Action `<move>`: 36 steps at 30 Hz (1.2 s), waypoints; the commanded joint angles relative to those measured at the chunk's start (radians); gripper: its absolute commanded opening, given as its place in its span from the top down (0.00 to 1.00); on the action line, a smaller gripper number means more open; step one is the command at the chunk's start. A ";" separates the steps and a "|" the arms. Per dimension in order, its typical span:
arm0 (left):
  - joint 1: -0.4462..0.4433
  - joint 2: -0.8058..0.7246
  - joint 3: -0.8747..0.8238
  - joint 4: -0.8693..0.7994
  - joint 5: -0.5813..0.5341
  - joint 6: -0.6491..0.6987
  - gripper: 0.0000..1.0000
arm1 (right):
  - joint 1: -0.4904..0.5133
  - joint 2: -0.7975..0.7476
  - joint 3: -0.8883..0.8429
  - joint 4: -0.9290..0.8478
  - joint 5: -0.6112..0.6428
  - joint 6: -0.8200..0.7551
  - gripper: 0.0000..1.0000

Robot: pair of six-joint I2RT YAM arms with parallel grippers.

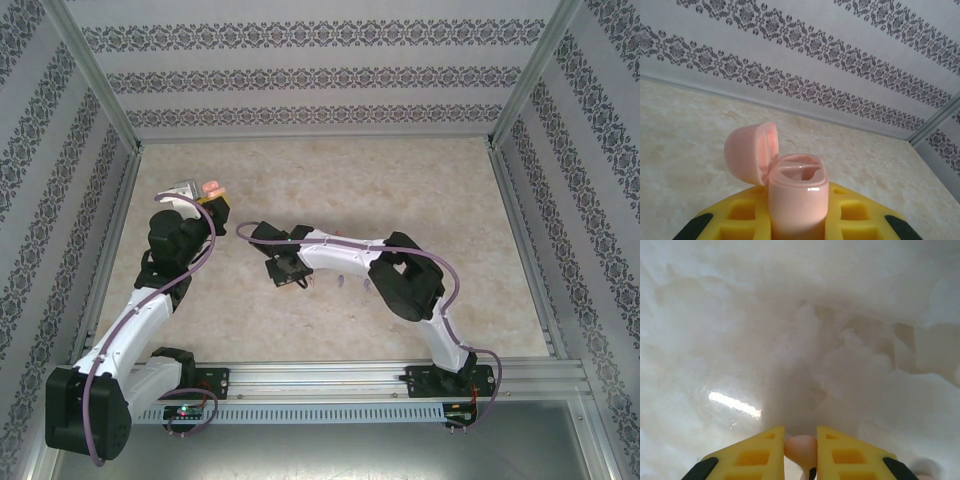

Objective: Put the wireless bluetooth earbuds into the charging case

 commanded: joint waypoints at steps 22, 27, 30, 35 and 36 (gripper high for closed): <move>-0.126 0.093 -0.035 0.284 0.260 0.284 1.00 | -0.223 -0.388 -0.008 0.061 -0.029 -0.201 0.81; -0.219 0.180 -0.047 0.424 0.286 0.374 1.00 | -0.259 -0.474 -0.016 0.085 -0.028 -0.251 0.80; -0.266 0.230 -0.034 0.462 0.291 0.424 1.00 | -0.272 -0.530 -0.031 0.110 -0.034 -0.277 0.80; -0.312 0.290 -0.022 0.570 0.284 0.446 1.00 | -0.273 -0.611 -0.061 0.168 -0.045 -0.313 0.80; -0.320 0.300 -0.015 0.584 0.280 0.452 1.00 | -0.272 -0.627 -0.071 0.184 -0.049 -0.317 0.79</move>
